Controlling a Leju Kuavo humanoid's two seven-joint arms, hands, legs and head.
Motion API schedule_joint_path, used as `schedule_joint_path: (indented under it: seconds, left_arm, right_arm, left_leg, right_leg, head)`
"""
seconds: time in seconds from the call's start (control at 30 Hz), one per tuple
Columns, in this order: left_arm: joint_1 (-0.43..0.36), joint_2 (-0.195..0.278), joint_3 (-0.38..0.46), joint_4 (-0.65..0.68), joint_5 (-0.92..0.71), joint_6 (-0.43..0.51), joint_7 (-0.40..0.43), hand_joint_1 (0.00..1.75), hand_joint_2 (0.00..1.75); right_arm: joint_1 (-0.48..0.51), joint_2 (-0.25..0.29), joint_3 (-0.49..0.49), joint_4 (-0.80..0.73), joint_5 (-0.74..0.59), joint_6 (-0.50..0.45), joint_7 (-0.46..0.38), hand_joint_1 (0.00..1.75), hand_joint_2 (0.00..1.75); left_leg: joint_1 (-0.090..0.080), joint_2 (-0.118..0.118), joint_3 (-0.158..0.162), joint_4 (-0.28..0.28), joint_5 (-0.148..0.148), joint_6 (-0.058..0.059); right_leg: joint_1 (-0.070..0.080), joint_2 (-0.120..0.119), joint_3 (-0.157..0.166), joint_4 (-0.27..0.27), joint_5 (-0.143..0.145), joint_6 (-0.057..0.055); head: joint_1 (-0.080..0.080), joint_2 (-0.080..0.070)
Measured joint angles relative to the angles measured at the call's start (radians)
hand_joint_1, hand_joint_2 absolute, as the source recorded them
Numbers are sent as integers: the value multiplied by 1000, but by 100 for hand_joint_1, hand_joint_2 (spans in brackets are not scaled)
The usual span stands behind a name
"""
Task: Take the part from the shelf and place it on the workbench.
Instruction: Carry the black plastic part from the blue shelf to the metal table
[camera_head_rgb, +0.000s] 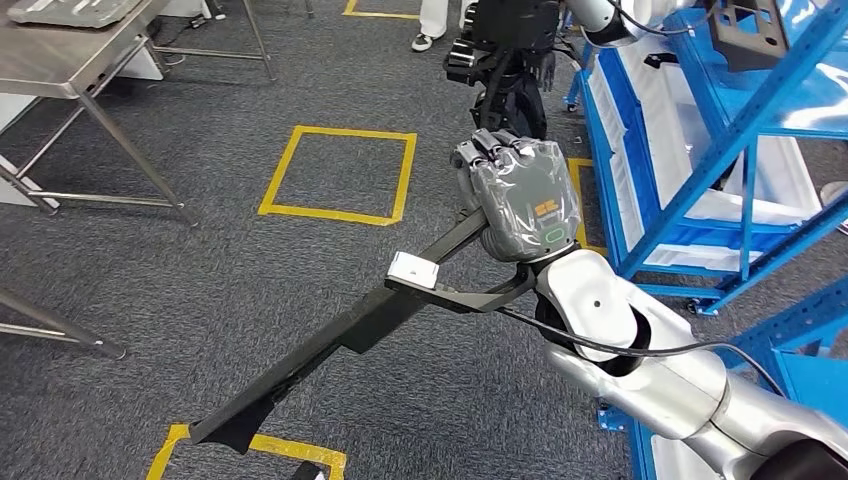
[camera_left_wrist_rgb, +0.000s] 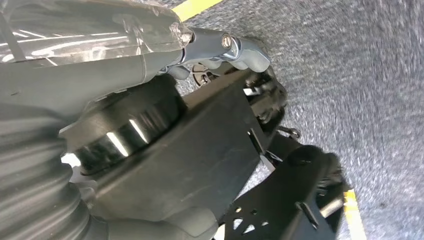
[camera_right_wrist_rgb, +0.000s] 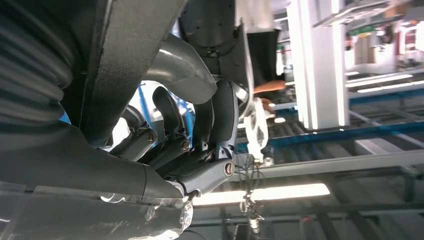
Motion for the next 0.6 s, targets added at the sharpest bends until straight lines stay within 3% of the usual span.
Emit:
schedule_joint_path:
  seconds: [0.03,0.1,0.17,0.23,0.3,0.37,0.4,0.43,0.47,0.53,0.6]
  left_arm:
    - [-1,0,0,0,0,1,1,0,175]
    - [-2,0,0,0,0,2,5,0,175]
    - [-1,0,0,0,0,4,9,0,175]
    - [-2,0,0,0,0,6,12,0,175]
    - [-5,1,0,0,0,8,14,0,175]
    - [-10,2,1,0,0,8,14,0,175]
    - [-11,2,1,0,0,9,15,0,175]
    - [-11,2,1,0,0,9,15,0,175]
    - [-10,2,1,0,0,9,15,0,175]
    - [-9,2,1,0,0,8,15,0,175]
    - [-9,2,0,0,0,8,15,0,175]
  right_arm:
    - [0,0,0,1,0,0,0,175,175]
    - [1,2,0,4,0,0,0,175,175]
    - [1,4,0,5,0,0,0,175,175]
    - [1,5,-1,7,0,0,0,175,175]
    - [2,5,-2,8,0,-1,0,175,175]
    - [5,4,-2,9,0,-1,1,175,175]
    - [6,4,-2,9,0,-1,1,175,175]
    - [7,4,-2,10,0,-1,1,175,175]
    - [7,4,-2,10,0,-1,1,175,175]
    - [6,4,-2,10,0,-1,1,175,175]
    - [7,4,-2,11,1,-1,1,175,175]
  left_leg:
    - [1,-12,-4,5,-2,-5]
    - [5,-34,-14,10,-2,-15]
    - [10,-50,-18,9,1,-26]
    - [5,-16,-34,46,-25,-35]
    - [-1,46,-81,157,-85,-42]
    - [0,70,-132,269,-127,-44]
    - [0,73,-137,282,-124,-43]
    - [0,77,-122,257,-103,-42]
    - [-2,87,-90,198,-70,-38]
    - [-11,131,-23,60,-17,-29]
    - [-21,156,0,1,-4,-18]
  right_leg:
    - [-3,21,21,-50,20,1]
    - [-4,43,35,-89,25,1]
    - [-1,20,37,-96,29,-5]
    - [-1,-7,43,-106,33,-16]
    - [2,-33,47,-112,34,-24]
    - [7,-61,47,-112,31,-29]
    - [8,-74,48,-112,30,-30]
    - [9,-88,50,-112,28,-31]
    - [10,-100,53,-112,26,-32]
    - [14,-121,59,-112,21,-29]
    - [18,-143,63,-112,17,-23]
  head:
    - [2,0]
    - [1,0]
    - [0,0]
    - [-5,0]
    - [-16,0]
    - [-21,0]
    - [-23,0]
    - [-25,0]
    - [-27,0]
    - [-34,0]
    - [-37,0]
